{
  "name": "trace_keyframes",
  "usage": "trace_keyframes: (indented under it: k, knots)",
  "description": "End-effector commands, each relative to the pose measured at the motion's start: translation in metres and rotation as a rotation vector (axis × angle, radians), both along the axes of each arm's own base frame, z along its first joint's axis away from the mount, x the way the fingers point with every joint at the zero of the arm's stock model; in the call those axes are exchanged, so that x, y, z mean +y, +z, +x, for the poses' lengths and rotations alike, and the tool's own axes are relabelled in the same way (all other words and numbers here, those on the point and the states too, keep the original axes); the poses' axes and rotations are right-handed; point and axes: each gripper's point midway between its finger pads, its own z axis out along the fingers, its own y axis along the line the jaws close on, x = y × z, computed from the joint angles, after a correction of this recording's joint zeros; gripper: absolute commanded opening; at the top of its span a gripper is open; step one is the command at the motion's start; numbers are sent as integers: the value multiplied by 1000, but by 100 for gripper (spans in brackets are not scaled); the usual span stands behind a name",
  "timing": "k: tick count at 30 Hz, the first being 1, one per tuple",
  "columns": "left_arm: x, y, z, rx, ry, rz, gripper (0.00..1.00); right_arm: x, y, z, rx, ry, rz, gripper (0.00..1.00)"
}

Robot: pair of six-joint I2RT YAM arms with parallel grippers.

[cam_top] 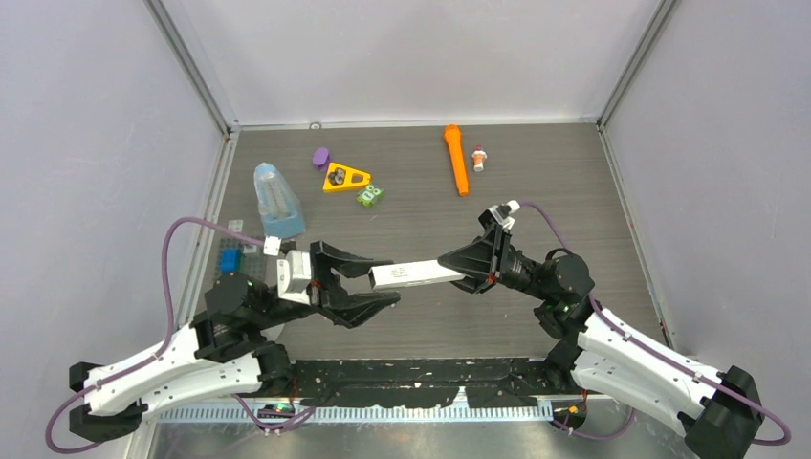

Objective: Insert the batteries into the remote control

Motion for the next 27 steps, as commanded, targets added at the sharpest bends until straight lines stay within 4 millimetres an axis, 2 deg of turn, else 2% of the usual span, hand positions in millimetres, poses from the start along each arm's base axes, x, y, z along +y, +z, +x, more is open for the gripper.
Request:
trace_keyframes:
  k: [1, 13, 20, 23, 25, 26, 27]
  knots:
    - [3, 14, -2, -47, 0, -14, 52, -6, 26, -10, -49, 19, 54, 5]
    - [-12, 8, 6, -40, 7, 22, 41, -6, 24, -11, -29, 28, 63, 5]
    - [-12, 12, 6, -41, 9, 3, 33, -6, 21, -13, -27, 37, 59, 5]
    - [-12, 11, 6, -42, 11, 0, 21, -5, 18, -12, -18, 38, 52, 5]
    - [-12, 11, 7, -45, 12, 2, 5, -5, 17, -12, -21, 37, 47, 6]
    - [-12, 10, 8, -45, 17, 3, 0, -4, 17, -12, -25, 37, 42, 9]
    - [-11, 10, 8, -46, 21, 0, 0, -3, 16, -12, -45, 32, 28, 14]
